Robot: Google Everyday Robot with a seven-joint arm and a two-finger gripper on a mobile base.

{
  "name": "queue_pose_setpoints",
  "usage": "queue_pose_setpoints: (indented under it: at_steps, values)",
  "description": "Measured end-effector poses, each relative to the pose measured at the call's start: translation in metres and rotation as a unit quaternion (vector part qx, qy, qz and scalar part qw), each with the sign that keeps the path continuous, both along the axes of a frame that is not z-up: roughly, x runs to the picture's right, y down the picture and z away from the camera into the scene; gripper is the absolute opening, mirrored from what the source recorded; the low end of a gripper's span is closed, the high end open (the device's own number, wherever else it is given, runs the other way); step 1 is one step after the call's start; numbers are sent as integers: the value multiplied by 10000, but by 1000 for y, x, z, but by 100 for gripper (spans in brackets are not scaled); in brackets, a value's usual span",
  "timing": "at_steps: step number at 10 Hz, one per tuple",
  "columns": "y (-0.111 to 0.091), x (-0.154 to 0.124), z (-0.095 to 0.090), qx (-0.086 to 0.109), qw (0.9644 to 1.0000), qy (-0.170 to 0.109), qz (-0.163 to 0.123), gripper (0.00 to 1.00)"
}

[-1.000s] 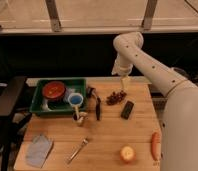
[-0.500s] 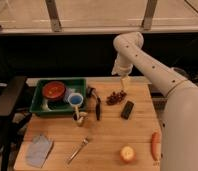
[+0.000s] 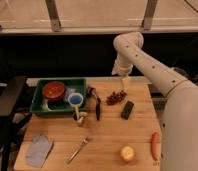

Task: Wipe table surface with brush

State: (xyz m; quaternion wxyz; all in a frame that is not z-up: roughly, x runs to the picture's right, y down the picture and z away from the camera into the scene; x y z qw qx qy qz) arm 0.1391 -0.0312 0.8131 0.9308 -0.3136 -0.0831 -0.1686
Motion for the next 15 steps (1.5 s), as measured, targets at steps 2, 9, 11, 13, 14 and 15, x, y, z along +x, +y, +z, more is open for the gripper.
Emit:
queue_pose_setpoints:
  at_steps: [2,9,11,13,14,15]
  values:
    - [0,0,0,0,10000,0,0,80]
    - [9,-46,22,-278,9914,258,1256,80]
    - [14,-66,29,-349,9769,536,2039,80]
    - [16,-77,27,-299,9646,743,2513,80]
    - [16,-84,27,-295,9632,772,2557,80]
    - [16,-83,26,-292,9629,784,2567,80]
